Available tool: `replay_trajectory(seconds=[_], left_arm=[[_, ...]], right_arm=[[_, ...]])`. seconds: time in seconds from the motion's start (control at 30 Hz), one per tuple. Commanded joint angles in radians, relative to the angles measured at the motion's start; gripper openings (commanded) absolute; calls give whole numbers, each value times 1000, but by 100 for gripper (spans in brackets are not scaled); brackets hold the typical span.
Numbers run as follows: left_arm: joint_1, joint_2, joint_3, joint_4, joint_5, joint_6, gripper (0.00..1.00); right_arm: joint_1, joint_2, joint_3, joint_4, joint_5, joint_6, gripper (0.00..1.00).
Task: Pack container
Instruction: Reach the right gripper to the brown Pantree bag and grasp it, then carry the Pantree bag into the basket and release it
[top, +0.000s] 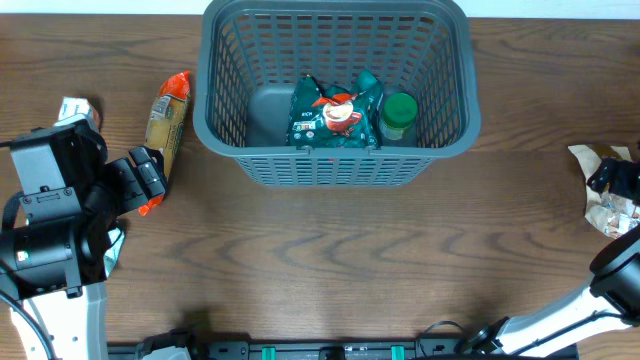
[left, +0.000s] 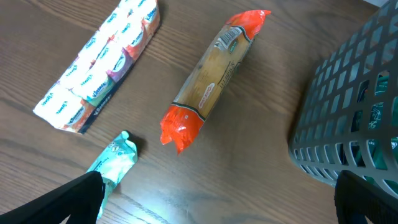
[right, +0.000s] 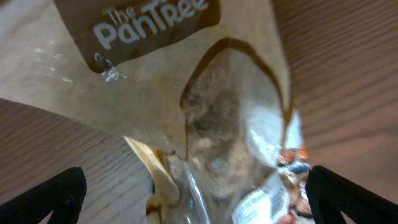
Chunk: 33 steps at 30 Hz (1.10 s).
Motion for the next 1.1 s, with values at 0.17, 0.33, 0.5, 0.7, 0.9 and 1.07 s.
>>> replay_trajectory(seconds=[0.17, 0.33, 0.5, 0.7, 0.9, 1.07], left_arm=[[5, 2, 13, 1, -5, 2, 99], [5, 2, 13, 1, -5, 2, 99], [5, 2, 13, 1, -5, 2, 99], [5, 2, 13, 1, -5, 2, 99], [5, 2, 13, 1, -5, 2, 99], [5, 2, 13, 1, -5, 2, 99]], right_arm=[[13, 105, -15, 34, -29, -15, 99], [13, 145, -16, 69, -69, 3, 99], [13, 151, -16, 79, -83, 3, 72], [31, 151, -15, 67, -140, 4, 46], [102, 132, -15, 49, -172, 27, 15], [203, 58, -8, 48, -178, 114, 1]])
